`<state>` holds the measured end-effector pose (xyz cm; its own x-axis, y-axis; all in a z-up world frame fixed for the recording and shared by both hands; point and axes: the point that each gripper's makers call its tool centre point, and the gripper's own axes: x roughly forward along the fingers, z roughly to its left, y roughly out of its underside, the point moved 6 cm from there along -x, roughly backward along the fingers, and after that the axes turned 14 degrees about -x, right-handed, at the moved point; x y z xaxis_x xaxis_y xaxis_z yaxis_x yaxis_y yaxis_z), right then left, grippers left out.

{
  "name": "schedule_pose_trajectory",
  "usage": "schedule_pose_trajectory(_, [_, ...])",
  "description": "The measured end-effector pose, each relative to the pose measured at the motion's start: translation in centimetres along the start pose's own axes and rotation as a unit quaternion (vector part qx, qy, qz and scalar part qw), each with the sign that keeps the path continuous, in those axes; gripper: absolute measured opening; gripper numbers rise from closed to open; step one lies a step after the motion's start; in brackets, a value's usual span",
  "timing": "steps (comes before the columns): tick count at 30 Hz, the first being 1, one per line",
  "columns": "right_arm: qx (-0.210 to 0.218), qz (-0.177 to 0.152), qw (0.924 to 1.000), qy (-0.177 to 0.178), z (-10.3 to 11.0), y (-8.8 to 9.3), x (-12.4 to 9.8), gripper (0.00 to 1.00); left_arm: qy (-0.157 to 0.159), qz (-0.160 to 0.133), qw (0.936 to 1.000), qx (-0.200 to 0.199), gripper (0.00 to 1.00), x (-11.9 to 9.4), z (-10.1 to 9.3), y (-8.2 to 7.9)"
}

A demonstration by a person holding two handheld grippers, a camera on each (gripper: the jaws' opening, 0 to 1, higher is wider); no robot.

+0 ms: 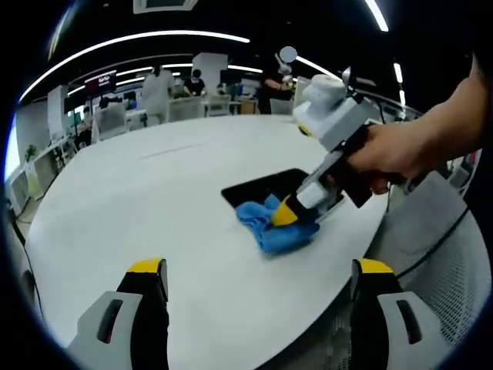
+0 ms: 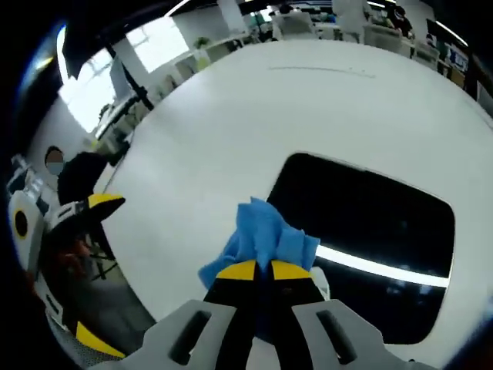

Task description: Wipe the mirror surface with the cleaning cloth until all visible marks leave the cleaned area.

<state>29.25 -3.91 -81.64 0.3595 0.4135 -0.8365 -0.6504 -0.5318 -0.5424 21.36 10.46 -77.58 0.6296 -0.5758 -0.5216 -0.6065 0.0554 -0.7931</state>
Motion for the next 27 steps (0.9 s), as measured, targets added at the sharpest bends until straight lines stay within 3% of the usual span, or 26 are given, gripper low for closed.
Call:
schedule_pose_trajectory(8, [0.05,0.002,0.9988,-0.005,-0.5,-0.3,0.2,0.0,0.002,0.005,1.0,0.001,0.99,0.1,-0.1,0.1])
schedule_pose_trajectory(27, [0.046,0.0,0.9989,0.007,-3.0,-3.0,1.8,0.0,-0.004,-0.001,0.9999,-0.012,0.99,0.1,0.3,0.1])
